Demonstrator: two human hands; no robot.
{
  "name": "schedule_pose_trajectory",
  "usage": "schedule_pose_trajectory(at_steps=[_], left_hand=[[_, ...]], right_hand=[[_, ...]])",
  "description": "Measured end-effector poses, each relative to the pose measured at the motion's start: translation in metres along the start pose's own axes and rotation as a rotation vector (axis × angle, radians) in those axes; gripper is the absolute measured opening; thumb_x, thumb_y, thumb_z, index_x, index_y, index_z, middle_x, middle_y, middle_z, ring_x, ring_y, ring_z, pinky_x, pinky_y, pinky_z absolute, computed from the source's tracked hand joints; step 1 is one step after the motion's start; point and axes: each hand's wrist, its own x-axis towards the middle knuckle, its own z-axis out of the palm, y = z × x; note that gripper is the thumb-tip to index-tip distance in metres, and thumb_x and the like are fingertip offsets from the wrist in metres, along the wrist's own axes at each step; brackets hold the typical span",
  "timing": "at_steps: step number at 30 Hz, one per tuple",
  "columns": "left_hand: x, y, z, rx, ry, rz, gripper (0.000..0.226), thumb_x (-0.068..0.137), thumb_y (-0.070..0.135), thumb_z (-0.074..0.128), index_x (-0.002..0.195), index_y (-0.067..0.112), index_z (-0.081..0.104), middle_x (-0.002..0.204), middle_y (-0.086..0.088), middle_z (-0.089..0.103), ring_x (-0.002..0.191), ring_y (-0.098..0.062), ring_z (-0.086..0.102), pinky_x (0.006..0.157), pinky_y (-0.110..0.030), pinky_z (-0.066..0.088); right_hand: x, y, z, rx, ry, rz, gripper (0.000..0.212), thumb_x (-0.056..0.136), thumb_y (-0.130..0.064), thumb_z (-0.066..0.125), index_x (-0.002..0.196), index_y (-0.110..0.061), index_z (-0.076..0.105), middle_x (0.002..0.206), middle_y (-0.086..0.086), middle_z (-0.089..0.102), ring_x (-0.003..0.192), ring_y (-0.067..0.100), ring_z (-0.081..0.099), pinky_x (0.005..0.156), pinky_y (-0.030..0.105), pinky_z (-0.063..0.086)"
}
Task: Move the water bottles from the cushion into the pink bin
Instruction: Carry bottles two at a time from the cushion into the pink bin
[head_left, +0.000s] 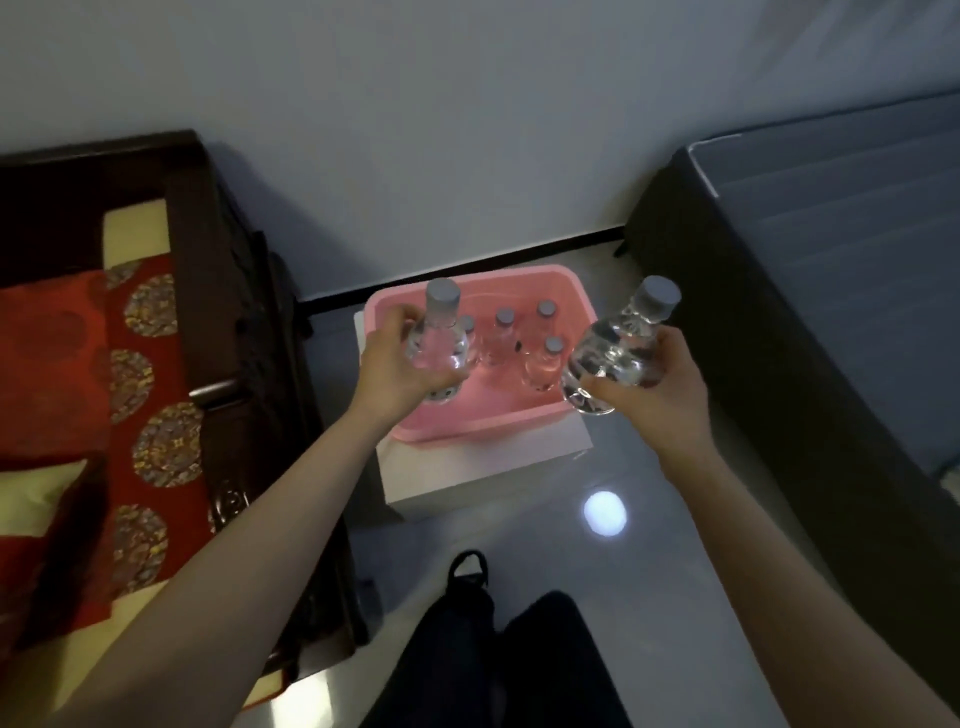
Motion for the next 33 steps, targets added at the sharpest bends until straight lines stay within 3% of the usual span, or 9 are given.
schedule_pose_trajectory(at_steps=[5,9,11,14,18,20,23,25,33], left_hand=[[0.033,-0.023,0.017,0.063,0.018,-0.049,0.074,0.054,0.029,0.090,0.115,0.019,0.049,0.111,0.005,0.052,0.101,-0.016,0.055,0.085,-0.032,0.047],[0.054,-0.044,0.037,0.075,0.120,-0.131,0.075,0.053,0.022,0.090,0.116,0.019,0.050,0.112,0.004,0.039,0.100,-0.015,0.050,0.089,-0.027,0.043],[0.068,-0.055,0.050,0.064,0.146,-0.166,0.074,0.055,0.018,0.089,0.118,0.018,0.050,0.112,0.004,0.042,0.102,-0.016,0.049,0.087,-0.026,0.042],[0.088,-0.081,0.076,0.104,0.170,-0.230,0.075,0.054,0.016,0.088,0.120,0.014,0.052,0.112,-0.003,0.050,0.102,-0.016,0.047,0.083,-0.025,0.038],[0.110,-0.115,0.098,0.149,0.215,-0.340,0.073,0.055,0.015,0.087,0.120,0.012,0.053,0.114,-0.010,0.055,0.105,-0.023,0.048,0.083,-0.023,0.035],[0.119,-0.132,0.109,0.187,0.231,-0.359,0.072,0.056,0.018,0.085,0.121,0.014,0.053,0.116,-0.009,0.056,0.107,-0.024,0.048,0.081,-0.018,0.031],[0.130,-0.151,0.120,0.203,0.272,-0.421,0.069,0.059,0.019,0.084,0.120,0.015,0.052,0.116,-0.010,0.055,0.109,-0.027,0.048,0.079,-0.016,0.027],[0.134,-0.161,0.126,0.198,0.300,-0.442,0.063,0.061,0.022,0.084,0.116,0.017,0.053,0.114,-0.009,0.057,0.108,-0.027,0.049,0.079,-0.019,0.029],[0.147,-0.179,0.134,0.087,0.346,-0.497,0.064,0.061,0.002,0.080,0.117,0.013,0.051,0.119,-0.015,0.053,0.105,-0.025,0.054,0.083,-0.010,0.030]], right_hand=[[0.056,0.018,0.026,0.025,-0.119,0.021,0.063,0.062,-0.009,0.085,0.113,-0.023,0.051,0.096,-0.019,0.059,0.077,-0.017,0.058,0.061,0.004,0.045],[0.092,0.047,0.059,-0.021,-0.188,0.055,0.064,0.054,-0.032,0.088,0.107,-0.038,0.053,0.102,-0.014,0.067,0.093,0.005,0.066,0.078,0.027,0.053],[0.113,0.061,0.079,-0.063,-0.223,0.076,0.066,0.054,-0.038,0.087,0.110,-0.034,0.053,0.102,-0.013,0.069,0.093,0.005,0.066,0.079,0.026,0.053],[0.147,0.093,0.107,-0.180,-0.325,0.063,0.059,0.059,-0.030,0.086,0.109,-0.022,0.055,0.093,-0.015,0.068,0.082,-0.007,0.064,0.065,0.007,0.044],[0.180,0.130,0.140,-0.317,-0.439,0.020,0.081,0.052,-0.021,0.085,0.124,-0.017,0.046,0.103,-0.007,0.063,0.092,0.014,0.063,0.074,0.026,0.048],[0.192,0.145,0.155,-0.317,-0.478,0.001,0.090,0.048,-0.006,0.079,0.130,-0.015,0.041,0.101,-0.003,0.063,0.092,0.020,0.063,0.071,0.026,0.046],[0.202,0.164,0.168,-0.392,-0.487,0.031,0.086,0.050,0.001,0.076,0.128,-0.009,0.040,0.100,0.002,0.058,0.089,0.024,0.058,0.063,0.020,0.034],[0.206,0.176,0.175,-0.414,-0.506,0.056,0.085,0.051,0.003,0.074,0.128,-0.003,0.039,0.106,0.008,0.055,0.094,0.027,0.056,0.066,0.019,0.032],[0.199,0.198,0.185,-0.353,-0.468,0.091,0.066,0.053,0.012,0.066,0.109,-0.017,0.045,0.100,-0.001,0.059,0.095,0.027,0.058,0.074,0.034,0.049]])
